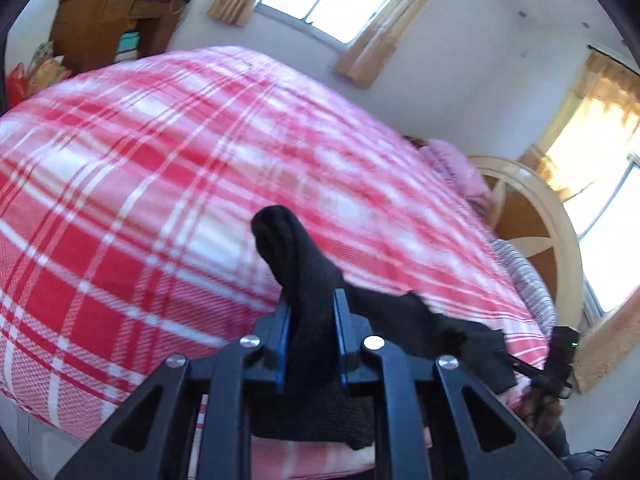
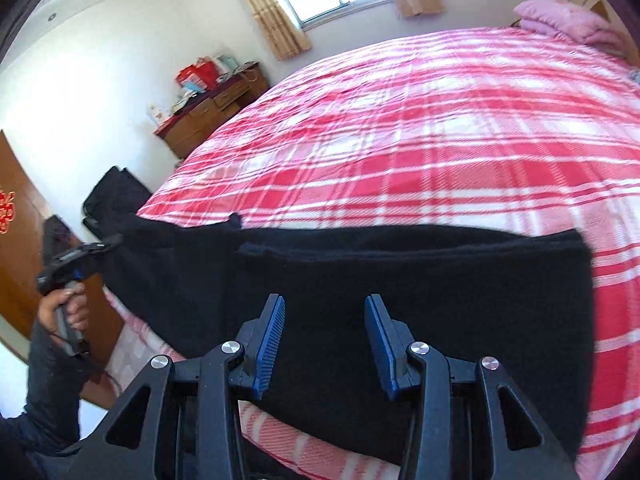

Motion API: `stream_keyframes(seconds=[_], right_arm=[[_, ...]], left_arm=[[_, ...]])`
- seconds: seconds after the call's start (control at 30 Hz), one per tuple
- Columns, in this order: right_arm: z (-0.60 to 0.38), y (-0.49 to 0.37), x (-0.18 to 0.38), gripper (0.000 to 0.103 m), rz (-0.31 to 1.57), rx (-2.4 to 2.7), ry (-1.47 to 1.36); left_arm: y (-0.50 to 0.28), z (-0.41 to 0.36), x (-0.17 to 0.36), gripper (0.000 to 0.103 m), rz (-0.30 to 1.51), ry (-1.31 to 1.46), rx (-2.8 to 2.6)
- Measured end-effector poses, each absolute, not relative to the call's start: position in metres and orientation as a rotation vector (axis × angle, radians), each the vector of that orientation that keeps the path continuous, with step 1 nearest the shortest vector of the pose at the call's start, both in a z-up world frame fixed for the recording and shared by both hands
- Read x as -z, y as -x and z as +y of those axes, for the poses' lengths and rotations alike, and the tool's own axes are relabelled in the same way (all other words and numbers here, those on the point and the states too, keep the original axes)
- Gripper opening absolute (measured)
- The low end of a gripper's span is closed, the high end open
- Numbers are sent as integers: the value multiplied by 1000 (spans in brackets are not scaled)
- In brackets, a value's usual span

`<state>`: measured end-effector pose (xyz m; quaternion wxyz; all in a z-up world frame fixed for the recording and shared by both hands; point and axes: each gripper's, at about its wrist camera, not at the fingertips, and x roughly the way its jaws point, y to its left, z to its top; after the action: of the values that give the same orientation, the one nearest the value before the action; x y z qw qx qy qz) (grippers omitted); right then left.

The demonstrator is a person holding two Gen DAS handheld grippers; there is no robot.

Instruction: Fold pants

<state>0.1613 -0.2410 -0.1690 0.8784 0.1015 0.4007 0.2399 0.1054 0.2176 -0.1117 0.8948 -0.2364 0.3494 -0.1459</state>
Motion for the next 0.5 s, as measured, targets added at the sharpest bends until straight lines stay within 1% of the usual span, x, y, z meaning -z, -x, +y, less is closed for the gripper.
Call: stream_keyframes(seconds=[0.3,0.5], right_arm=[[-286,-158,159,44,824,-391,-285],[-299,-148,161,44,832,-377,-274]], left_arm=[[-96,166,69,18,659,394,396],[-92,124,43,18,619,317,479]])
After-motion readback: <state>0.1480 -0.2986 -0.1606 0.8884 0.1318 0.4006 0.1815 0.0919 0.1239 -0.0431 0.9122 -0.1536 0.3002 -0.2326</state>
